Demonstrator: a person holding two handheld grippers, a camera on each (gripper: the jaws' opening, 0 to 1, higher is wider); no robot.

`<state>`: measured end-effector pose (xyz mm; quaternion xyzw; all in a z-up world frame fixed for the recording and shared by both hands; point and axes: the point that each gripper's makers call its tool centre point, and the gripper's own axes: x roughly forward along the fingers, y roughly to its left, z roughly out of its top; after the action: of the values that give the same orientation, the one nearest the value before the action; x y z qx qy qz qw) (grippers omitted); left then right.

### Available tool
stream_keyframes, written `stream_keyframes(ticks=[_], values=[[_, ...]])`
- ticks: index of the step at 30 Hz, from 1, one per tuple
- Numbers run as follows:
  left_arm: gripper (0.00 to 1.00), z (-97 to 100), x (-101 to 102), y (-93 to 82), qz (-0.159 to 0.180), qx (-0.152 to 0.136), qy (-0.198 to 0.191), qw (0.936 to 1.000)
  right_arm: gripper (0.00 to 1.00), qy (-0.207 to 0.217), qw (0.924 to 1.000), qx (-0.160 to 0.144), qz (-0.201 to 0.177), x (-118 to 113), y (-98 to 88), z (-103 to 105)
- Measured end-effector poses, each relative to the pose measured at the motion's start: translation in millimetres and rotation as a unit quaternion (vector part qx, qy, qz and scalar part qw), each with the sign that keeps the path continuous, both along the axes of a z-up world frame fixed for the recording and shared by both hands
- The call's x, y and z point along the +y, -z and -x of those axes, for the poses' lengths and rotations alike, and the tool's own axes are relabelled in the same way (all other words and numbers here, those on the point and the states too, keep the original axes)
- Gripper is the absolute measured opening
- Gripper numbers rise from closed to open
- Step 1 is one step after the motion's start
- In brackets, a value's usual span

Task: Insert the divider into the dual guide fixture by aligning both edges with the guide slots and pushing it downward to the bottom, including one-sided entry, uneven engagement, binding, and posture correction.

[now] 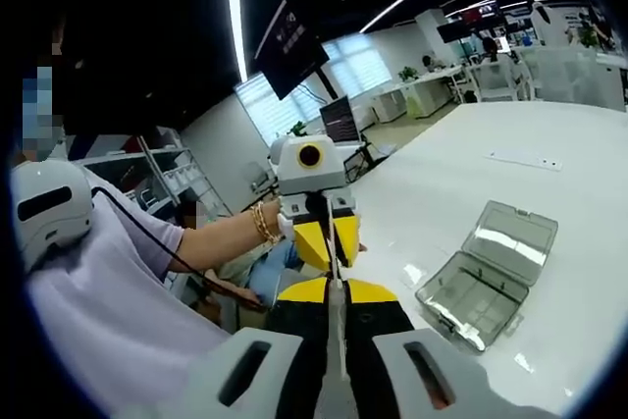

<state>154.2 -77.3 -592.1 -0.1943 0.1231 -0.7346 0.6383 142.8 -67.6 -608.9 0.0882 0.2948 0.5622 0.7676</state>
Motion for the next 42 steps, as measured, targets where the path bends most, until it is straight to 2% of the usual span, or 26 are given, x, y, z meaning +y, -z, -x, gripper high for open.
stream_keyframes(ticks=[3,6,8,14,19,23,28,31,34,39,42], values=[[0.05,-2.7,1.4,-2.0,0.003,0.0,-0.008,1.0,0.0,0.001,1.0,-0.001,-0.002,0.6,-1.5,-0.6],[0.13,-7.0,3.0,-3.4,0.001,-0.001,-0.022,0.9998,0.0,0.002,1.0,-0.003,-0.003,1.5,-2.4,-0.6],[0.15,-6.9,3.9,-3.0,-0.003,-0.001,-0.022,0.9997,0.0,0.002,1.0,-0.005,-0.004,2.2,-2.7,-0.7],[0.27,-8.5,6.3,-2.3,-0.014,-0.011,-0.039,0.9991,0.0,0.004,0.9999,-0.009,-0.005,5.0,-4.4,-0.6],[0.35,-10.6,9.5,2.1,-0.029,-0.023,-0.065,0.9972,0.0,0.006,0.9999,-0.013,-0.003,7.9,-5.1,0.4],[0.41,-17.2,15.0,13.1,-0.056,-0.033,-0.106,0.9922,0.0,0.012,0.9998,-0.016,0.007,9.5,-2.3,0.3],[0.49,-27.6,27.1,27.0,-0.078,-0.045,-0.17,0.9814,0.0,0.026,0.9995,-0.013,0.013,11.5,-2.2,-1.4],[0.54,-27.2,35.2,25.1,-0.068,-0.048,-0.196,0.977,0.0,0.039,0.9987,-0.015,0.029,12.0,1.6,-4.4],[0.55,-31.5,48.8,28.6,-0.079,-0.055,-0.235,0.9673,0.0,0.049,0.9976,-0.023,0.043,13.0,4.8,-7.6],[0.57,-37.4,80.1,32.9,-0.09,-0.052,-0.304,0.9469,0.0,0.065,0.9953,-0.032,0.064,18.5,7.1,-13.9],[0.58,-35.1,92.1,36.3,-0.097,-0.054,-0.321,0.9404,0.0,0.075,0.9935,-0.036,0.078,20.8,8.7,-19.2]])
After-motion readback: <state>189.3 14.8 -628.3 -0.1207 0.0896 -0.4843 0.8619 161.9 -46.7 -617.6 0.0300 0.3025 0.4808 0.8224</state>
